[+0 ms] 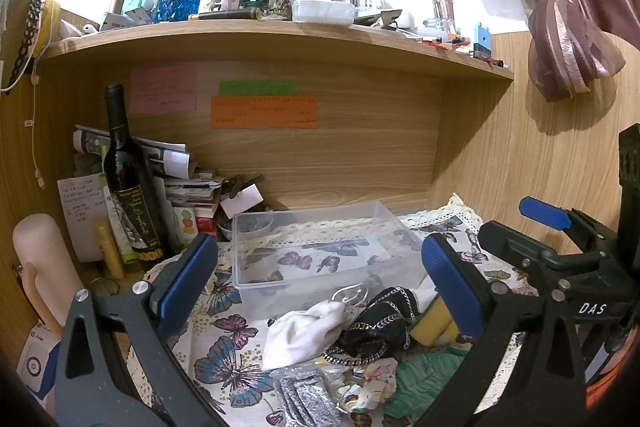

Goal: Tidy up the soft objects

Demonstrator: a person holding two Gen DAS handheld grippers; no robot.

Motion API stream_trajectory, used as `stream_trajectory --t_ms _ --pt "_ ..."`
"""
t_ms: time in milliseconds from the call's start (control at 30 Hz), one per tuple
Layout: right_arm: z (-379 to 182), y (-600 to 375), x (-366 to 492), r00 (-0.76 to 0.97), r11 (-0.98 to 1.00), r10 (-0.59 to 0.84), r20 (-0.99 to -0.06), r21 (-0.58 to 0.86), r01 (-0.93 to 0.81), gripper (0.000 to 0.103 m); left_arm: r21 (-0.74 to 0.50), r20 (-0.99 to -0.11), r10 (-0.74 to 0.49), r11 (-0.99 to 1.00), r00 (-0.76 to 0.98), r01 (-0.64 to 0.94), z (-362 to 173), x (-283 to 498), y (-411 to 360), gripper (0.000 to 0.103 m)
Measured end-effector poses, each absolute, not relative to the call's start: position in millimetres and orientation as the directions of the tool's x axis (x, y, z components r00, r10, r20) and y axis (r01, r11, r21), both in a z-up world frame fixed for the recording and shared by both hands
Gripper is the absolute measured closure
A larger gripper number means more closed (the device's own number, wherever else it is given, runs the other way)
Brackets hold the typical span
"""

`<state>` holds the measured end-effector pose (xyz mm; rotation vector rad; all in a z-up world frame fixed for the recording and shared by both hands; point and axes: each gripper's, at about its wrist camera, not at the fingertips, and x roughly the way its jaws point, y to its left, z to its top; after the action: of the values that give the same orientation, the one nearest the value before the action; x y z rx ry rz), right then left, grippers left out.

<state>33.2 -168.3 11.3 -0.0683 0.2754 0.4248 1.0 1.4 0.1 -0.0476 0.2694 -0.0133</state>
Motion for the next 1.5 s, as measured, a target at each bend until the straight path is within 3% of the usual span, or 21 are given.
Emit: stream_trajectory --t_ms 1067,1333,1400,1500 --pt "10 -167 32 0.869 0.905 0.408 -0.280 0.000 -0.425 0.000 -0.048 -0.276 -0.023 0.999 0.961 0.011 -5 5 1 0.000" --pt "-19 -165 54 0.813 0.888 0.428 -0.395 0.019 -0.459 0.000 -0.083 -0.425 -0.073 0.996 0.902 0.042 -42 32 14 0.001" --pt "-31 -165 60 0.796 0.887 0.425 -0.432 0.022 -0.462 0.000 -0.080 -0.463 -0.064 0.996 0.884 0.030 -52 39 16 0.009" --pt "-48 -165 69 0.774 0.890 0.406 -0.485 0.019 -0.455 0.000 -0.084 -0.528 -0.058 0.996 0.847 0.015 -68 55 23 0.012"
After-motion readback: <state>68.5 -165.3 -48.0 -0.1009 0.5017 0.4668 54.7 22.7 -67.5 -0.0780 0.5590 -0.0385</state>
